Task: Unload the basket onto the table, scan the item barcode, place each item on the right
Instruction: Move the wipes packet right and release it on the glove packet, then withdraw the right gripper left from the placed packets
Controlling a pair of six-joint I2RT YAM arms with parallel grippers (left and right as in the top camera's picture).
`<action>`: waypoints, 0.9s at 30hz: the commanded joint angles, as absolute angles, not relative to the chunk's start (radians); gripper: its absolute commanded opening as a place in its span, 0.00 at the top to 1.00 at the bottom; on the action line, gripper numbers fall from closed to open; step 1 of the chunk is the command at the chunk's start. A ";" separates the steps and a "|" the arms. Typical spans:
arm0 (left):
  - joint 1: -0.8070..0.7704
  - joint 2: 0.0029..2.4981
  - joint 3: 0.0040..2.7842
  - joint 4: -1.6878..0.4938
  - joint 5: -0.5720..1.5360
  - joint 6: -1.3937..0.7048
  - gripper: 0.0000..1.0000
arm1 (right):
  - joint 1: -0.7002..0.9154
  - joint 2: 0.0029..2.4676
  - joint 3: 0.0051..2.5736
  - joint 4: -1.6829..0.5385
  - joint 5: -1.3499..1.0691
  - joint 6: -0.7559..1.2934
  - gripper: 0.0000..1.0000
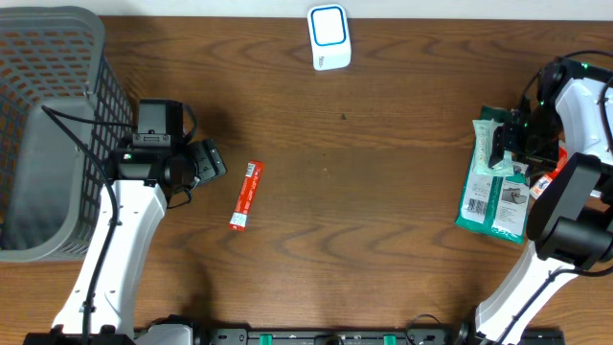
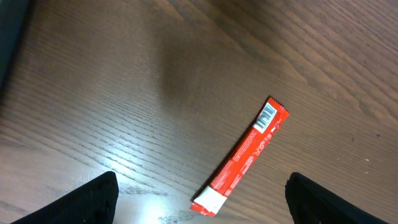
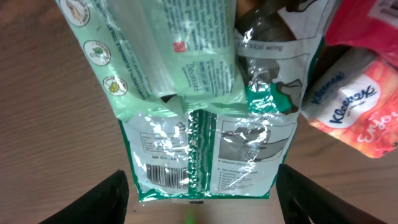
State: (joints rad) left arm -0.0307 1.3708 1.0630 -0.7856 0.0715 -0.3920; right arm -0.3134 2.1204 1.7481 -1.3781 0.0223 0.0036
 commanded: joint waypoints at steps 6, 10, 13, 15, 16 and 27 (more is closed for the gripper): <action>-0.028 1.362 1.084 -0.788 0.059 -0.386 0.13 | -0.274 2.089 1.767 -1.395 -0.323 -0.008 0.15; -0.028 1.362 1.084 -0.788 0.059 -0.386 0.13 | -0.243 2.089 1.742 -1.382 -0.371 0.010 0.01; -0.028 1.362 1.084 -0.788 0.059 -0.386 0.13 | -0.213 2.089 1.708 -1.358 -0.368 0.010 0.39; -0.028 1.362 1.084 -0.788 0.059 -0.386 0.13 | -0.192 2.089 1.664 -1.312 -0.367 0.010 0.77; -0.028 1.362 1.084 -0.788 0.059 -0.386 0.13 | -0.187 2.089 1.645 -1.293 -0.367 0.010 0.87; -0.028 1.362 1.084 -0.788 0.059 -0.386 0.13 | -0.168 2.089 1.514 -1.233 0.019 0.136 0.93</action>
